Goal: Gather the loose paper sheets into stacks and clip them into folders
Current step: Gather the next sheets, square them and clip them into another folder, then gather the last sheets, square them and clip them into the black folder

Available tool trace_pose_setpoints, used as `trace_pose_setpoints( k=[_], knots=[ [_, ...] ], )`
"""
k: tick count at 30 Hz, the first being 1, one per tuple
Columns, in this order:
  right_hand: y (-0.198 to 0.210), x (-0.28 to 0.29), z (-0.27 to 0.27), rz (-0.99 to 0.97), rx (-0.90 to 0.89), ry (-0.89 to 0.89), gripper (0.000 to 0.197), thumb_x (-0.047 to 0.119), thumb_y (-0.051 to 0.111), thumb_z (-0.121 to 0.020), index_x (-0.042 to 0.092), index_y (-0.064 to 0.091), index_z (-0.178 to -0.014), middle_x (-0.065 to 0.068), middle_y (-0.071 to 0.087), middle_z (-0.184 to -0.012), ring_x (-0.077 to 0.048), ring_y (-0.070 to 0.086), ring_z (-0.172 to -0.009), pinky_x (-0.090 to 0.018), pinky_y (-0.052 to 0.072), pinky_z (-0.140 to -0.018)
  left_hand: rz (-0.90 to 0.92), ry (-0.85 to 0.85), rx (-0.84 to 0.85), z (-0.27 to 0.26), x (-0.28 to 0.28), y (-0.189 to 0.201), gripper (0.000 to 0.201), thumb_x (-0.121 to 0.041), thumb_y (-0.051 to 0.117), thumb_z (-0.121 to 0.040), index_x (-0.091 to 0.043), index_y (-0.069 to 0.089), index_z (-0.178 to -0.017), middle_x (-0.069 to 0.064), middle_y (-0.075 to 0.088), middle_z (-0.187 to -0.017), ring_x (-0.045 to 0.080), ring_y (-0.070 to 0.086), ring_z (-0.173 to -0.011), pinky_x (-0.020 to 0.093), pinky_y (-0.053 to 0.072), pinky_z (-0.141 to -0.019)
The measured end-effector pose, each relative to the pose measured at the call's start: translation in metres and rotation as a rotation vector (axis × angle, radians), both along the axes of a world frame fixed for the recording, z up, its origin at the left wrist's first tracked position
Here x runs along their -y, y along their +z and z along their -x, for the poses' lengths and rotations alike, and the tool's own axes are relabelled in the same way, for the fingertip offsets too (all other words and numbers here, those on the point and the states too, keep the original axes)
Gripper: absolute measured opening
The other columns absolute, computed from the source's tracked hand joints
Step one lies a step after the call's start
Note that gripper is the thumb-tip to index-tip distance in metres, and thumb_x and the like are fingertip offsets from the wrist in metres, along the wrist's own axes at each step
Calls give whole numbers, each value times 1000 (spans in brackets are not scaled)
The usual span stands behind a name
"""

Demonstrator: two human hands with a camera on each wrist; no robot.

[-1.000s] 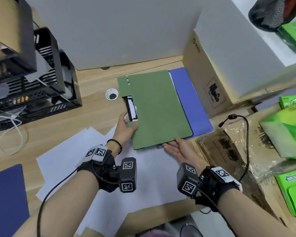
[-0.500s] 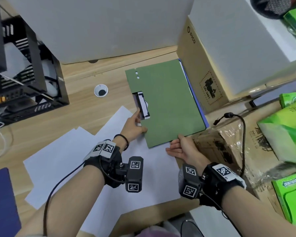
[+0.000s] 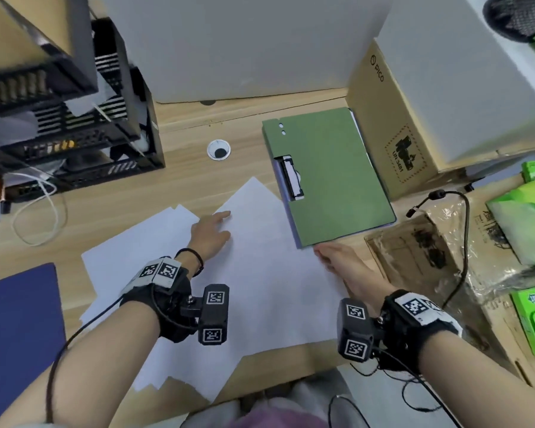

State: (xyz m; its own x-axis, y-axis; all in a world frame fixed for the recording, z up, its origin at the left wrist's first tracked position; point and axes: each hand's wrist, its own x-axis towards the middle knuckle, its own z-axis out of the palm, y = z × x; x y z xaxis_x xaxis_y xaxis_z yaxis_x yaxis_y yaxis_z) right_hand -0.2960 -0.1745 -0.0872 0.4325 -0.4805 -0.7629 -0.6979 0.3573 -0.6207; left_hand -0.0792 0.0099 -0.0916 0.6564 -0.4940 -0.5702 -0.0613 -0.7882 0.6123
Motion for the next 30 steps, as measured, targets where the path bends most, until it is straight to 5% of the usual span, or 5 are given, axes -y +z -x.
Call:
trace_pose_setpoints(
  k=[6,12,17,24,30],
  knots=[
    [9,-57,-25,207,-62,427,41,12,53,-96,4,50,-136,-13,46,-144,-25,43,-133,-34,32,-113,-266,131,191,-15,-139,-12,64,-29,64,-77,-25,45,-138,8,37,-148,28,26,-141,42,20,-112],
    [-3,-114,-40,259,-191,783,59,33,52,-98,18,29,-151,-13,-4,-161,-28,-3,-150,-41,8,-121,-369,81,113,4,-244,-32,84,-37,62,-74,-12,27,-146,17,22,-154,34,15,-143,48,26,-112],
    [0,-160,-60,346,-194,932,86,62,51,-81,12,31,-148,-20,15,-154,-35,14,-143,-39,17,-114,-179,110,38,23,-271,-31,89,-46,57,-72,-22,22,-150,1,19,-157,22,9,-146,41,17,-118],
    [-5,-182,-70,-2,67,396,67,29,62,-92,19,24,-147,2,38,-134,-19,51,-113,-34,44,-97,4,310,-72,34,-280,-29,100,-50,68,-61,-26,25,-149,0,33,-150,22,29,-140,45,29,-114],
    [-12,-186,-76,12,-37,181,14,8,61,-89,11,48,-83,-2,48,-70,-15,45,-57,-23,36,-51,95,333,-209,45,-264,-24,57,-18,71,-82,-17,48,-135,7,55,-121,21,53,-113,28,42,-93]
  ],
)
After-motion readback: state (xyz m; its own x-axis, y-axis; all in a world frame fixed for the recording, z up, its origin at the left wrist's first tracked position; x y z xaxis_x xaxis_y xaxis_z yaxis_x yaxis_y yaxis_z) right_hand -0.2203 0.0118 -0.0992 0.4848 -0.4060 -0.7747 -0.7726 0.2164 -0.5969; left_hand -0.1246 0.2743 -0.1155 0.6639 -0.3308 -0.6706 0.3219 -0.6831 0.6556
